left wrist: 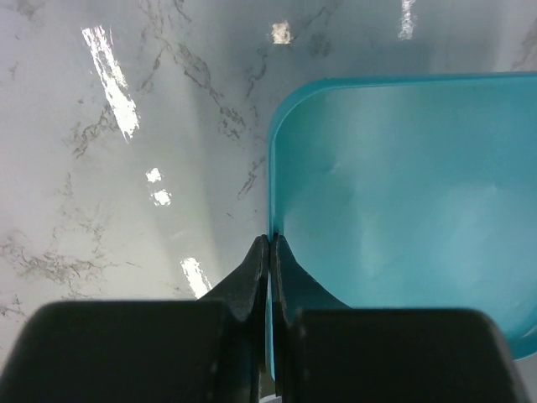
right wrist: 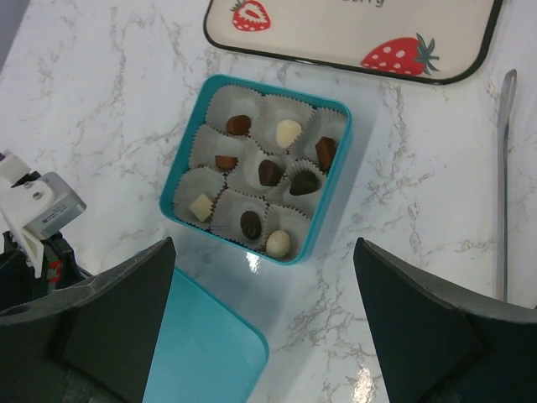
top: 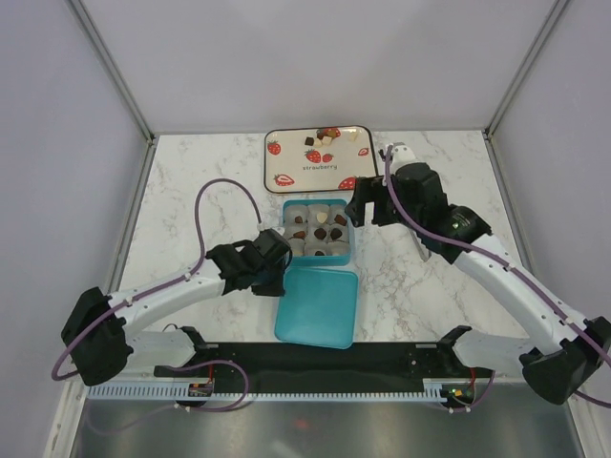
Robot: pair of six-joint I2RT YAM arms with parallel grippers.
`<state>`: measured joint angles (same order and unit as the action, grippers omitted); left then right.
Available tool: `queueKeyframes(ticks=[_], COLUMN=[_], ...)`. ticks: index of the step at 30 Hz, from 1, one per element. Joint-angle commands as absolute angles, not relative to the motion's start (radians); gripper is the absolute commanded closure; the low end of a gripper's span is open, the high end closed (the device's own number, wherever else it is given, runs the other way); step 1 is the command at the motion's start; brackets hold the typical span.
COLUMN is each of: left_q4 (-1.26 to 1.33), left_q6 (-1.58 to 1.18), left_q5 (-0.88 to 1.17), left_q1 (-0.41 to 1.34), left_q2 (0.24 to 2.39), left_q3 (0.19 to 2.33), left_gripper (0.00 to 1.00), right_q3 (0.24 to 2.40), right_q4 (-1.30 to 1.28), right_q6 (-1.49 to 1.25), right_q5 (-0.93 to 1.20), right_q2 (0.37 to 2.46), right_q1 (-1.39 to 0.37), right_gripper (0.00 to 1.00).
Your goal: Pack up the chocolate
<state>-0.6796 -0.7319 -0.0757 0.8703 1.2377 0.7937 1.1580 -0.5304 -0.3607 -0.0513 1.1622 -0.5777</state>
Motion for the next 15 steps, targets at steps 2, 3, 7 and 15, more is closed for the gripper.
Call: queueKeyframes(ticks=[2, 3, 7, 15], left_q4=[-0.749, -0.758, -0.81, -0.89], left_q6=[-0.698, -0.689, -0.669, -0.637], left_q5=[-0.069, -0.063, -0.071, -0.121], left_q1=[0.873, 0.873, 0.874, 0.851], left_q2=[1.142, 1.131, 1.094, 1.111], left_q3=[0.905, 0.92, 0.991, 1.12], left_gripper=[0.98, 0.98, 0.98, 0.98], right_q3=[1.294, 1.307, 1.328, 1.304], right_q4=[-0.523, -0.52, -0.499, -0.476], right_q6=[-0.315, -0.299, -0.194, 0.07], right_q5=[-0.112, -0.124, -0.219, -0.636], right_q2=[1.131, 1.134, 1.129, 1.147], right_q1=[-0.695, -0.725, -0.898, -1.273], right_gripper=[0.04, 0.04, 0.04, 0.06])
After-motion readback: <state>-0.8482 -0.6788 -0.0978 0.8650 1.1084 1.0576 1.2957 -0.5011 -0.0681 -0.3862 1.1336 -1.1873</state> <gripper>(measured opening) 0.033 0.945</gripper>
